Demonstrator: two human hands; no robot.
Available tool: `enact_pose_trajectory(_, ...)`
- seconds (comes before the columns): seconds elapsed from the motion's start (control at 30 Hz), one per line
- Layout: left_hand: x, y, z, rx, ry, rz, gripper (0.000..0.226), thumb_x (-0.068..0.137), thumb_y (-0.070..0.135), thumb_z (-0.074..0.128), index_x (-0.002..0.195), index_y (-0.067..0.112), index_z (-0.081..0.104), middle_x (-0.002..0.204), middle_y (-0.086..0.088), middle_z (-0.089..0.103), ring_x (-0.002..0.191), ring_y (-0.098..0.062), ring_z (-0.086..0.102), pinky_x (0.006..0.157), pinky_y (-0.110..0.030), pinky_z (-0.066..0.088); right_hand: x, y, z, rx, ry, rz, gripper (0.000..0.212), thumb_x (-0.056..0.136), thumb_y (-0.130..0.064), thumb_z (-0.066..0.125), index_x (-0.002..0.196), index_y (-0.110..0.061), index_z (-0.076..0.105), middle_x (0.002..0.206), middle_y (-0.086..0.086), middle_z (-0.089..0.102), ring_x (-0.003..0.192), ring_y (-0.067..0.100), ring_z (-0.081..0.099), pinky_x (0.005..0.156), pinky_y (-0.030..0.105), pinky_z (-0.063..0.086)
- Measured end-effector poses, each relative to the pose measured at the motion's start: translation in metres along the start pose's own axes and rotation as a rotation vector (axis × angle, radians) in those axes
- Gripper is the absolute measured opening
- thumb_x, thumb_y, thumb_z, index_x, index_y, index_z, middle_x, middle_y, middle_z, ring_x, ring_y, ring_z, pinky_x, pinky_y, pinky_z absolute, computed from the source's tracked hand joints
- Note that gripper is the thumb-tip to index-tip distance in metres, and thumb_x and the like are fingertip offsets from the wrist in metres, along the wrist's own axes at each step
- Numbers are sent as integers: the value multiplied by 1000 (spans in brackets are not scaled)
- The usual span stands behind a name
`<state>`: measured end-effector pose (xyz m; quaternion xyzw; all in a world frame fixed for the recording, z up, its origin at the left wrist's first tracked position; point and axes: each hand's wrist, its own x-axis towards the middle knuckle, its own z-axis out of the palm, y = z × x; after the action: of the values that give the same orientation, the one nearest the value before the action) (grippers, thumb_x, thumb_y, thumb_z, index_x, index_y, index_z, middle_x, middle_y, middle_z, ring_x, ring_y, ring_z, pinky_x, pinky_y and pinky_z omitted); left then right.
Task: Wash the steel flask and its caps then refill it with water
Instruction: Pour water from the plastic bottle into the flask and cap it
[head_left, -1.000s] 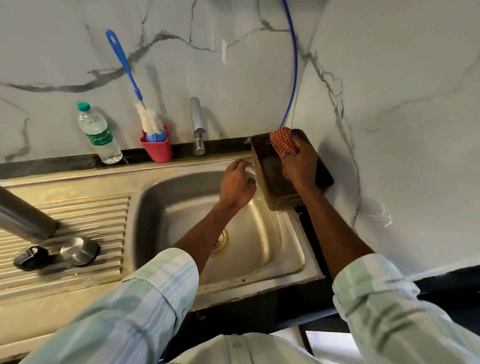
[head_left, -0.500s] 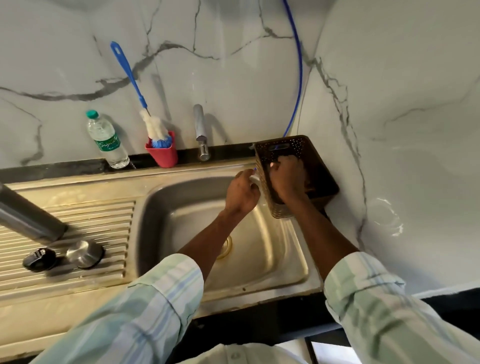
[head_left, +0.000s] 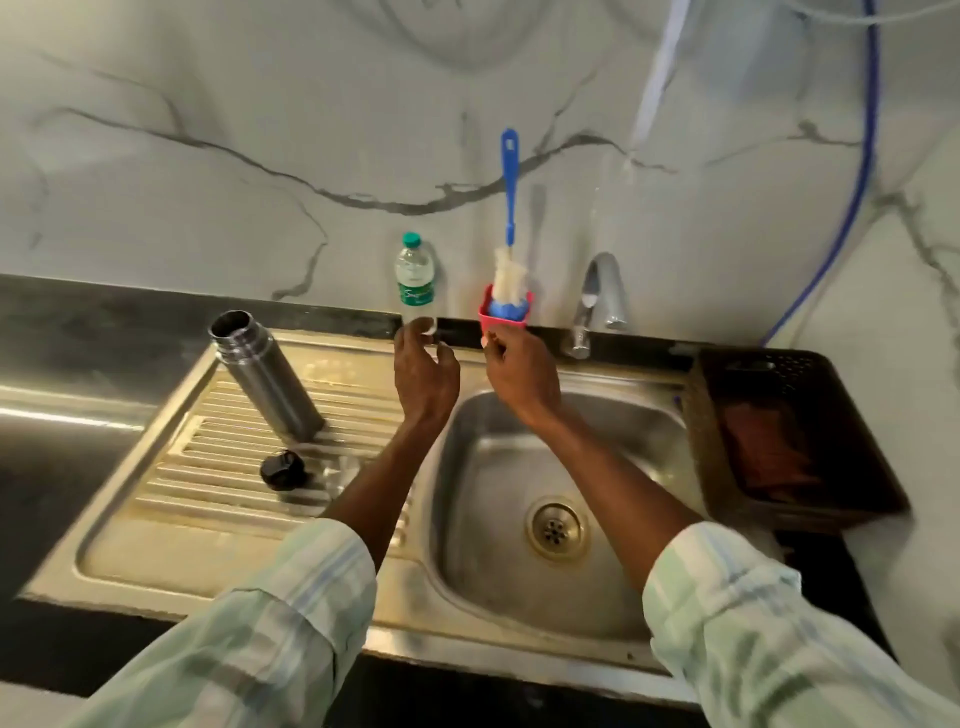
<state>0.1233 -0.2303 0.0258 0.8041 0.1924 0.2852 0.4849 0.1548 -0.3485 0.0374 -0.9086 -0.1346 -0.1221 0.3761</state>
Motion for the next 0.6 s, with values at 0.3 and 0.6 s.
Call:
enact_pose_trajectory(0.3, 113, -33, -36, -32, -243, -85, 62, 86, -8, 55, 144, 7, 40, 138, -19, 52, 86, -3, 55, 70, 1, 42, 144, -81, 77, -263, -116, -6, 36, 100, -33, 45, 126, -9, 54, 120, 15, 64, 109, 33, 62, 82, 36, 47)
enact_pose_trajectory(0.6, 152, -60, -33, -142, -406, -160, 70, 84, -4, 63, 146, 12, 35, 138, -12, 51, 118, -23, 57, 94, -28, 52, 182, -90, 112, -552, -134, -60, 51, 101, -51, 35, 120, -8, 54, 111, 13, 68, 97, 32, 66, 76, 37, 50)
